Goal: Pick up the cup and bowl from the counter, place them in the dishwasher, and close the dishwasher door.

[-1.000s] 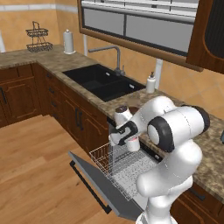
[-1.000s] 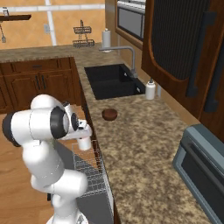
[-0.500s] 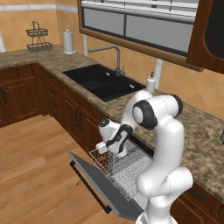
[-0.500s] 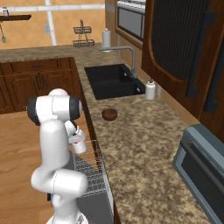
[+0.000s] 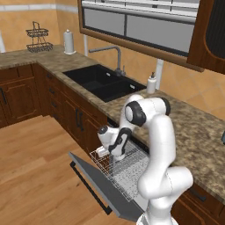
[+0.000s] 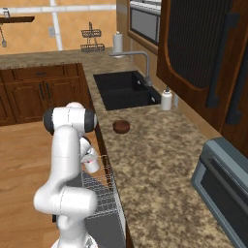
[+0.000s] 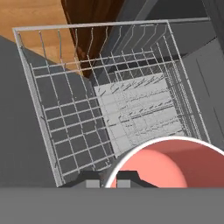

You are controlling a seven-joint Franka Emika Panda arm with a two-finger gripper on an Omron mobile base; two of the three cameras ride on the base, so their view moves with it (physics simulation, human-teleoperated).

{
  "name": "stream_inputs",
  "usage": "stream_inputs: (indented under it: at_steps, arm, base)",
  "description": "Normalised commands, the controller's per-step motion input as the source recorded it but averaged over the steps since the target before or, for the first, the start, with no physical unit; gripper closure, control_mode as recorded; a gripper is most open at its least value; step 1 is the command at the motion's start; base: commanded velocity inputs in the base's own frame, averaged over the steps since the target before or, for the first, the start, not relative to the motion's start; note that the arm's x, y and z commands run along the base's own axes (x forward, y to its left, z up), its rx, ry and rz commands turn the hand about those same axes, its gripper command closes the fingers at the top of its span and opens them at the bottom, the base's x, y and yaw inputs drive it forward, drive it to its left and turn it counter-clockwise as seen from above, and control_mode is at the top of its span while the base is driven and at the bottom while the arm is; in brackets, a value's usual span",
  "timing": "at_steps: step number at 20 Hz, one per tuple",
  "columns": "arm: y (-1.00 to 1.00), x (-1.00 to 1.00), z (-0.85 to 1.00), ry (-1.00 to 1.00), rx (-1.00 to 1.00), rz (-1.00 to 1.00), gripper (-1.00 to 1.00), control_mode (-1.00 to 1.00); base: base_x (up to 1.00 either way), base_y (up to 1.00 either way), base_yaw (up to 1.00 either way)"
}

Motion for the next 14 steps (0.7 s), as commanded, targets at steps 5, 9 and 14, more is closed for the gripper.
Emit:
stream_inputs:
  at_steps: [5,9,14]
  arm:
    - [-0.01,0.48,-0.42,0.00,0.00,0.01,1.00,-1.00]
    - [-0.07,0.42,-0.40,-0.01,0.00,0.03,1.00,-1.00]
    - [-0.11,0.18,-0.42,-0.02,0.00,0.06,1.00,-1.00]
  base:
    - [0.00,0.00,0.00]
    - [0.00,0.00,0.00]
    - [0.00,0.00,0.00]
